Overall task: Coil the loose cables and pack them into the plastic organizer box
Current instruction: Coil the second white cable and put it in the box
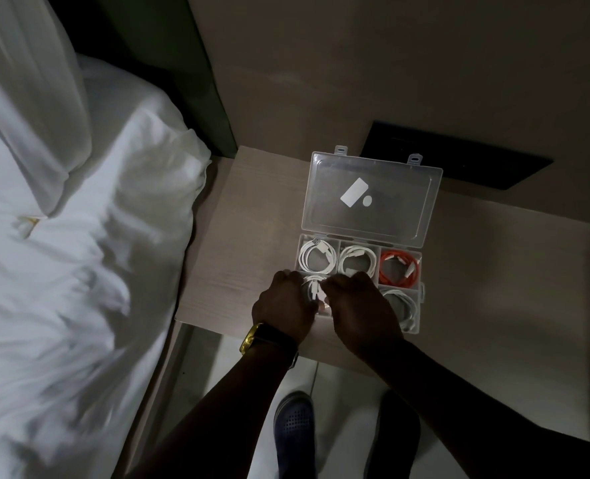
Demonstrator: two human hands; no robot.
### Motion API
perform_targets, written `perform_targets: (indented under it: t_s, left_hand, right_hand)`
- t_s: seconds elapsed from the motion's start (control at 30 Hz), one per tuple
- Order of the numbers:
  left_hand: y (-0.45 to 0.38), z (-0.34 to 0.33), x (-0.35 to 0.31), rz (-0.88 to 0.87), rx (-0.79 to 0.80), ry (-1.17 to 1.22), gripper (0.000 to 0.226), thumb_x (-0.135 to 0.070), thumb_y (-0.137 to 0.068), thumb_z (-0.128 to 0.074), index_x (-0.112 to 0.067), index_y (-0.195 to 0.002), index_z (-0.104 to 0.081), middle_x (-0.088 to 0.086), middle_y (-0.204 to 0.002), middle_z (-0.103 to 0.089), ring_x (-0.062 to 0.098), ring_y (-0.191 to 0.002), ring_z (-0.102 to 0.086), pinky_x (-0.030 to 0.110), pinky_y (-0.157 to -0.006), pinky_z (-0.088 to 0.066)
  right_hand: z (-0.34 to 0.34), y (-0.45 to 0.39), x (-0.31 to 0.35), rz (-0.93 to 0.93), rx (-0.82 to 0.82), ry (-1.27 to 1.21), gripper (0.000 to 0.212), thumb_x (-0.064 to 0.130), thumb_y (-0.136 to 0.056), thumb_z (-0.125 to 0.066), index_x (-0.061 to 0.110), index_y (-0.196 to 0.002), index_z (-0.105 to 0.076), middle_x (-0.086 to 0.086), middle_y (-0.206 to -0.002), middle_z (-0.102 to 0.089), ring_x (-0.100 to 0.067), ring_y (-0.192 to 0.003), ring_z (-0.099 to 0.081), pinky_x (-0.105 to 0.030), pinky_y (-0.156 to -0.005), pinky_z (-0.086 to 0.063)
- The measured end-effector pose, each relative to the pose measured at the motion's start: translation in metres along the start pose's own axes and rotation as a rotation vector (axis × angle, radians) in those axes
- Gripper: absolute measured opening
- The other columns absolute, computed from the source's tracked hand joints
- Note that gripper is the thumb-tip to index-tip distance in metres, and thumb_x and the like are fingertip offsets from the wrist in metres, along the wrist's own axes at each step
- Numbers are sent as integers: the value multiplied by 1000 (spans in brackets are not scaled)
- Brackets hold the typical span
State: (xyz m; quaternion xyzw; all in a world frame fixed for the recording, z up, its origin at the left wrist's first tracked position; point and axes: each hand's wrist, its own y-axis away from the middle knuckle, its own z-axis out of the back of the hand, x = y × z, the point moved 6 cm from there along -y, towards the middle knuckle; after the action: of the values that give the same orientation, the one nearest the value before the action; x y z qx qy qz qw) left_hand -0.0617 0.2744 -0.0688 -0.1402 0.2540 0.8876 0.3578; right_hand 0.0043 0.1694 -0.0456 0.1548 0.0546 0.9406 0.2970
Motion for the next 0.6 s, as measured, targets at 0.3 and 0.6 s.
perform_targets:
  t_s: [0.3,0.6]
  left_hand:
    - [3,3,-7,-209,107,-218,39,-51,-90,-44,-26,-116,-57,5,-122,-54,31,-93,-66,36,-70,-47]
    - [14,6,-4,-238,123,-178,41,-41,-91,-48,-23,-128,-49,6,-125,-52,32,-93,-65,33,-69,-45]
  right_hand:
    - [-16,10,22,-29,240,249,62,29,-81,-58,-5,-133,-53,-15,-106,-75,-29,-64,-72,-34,-50,-49]
    - [-4,12,26,-29,188,258,31,28,-53,-72,15,-80,-78,-6,-87,-77,-19,-45,-67,-25,-39,-48]
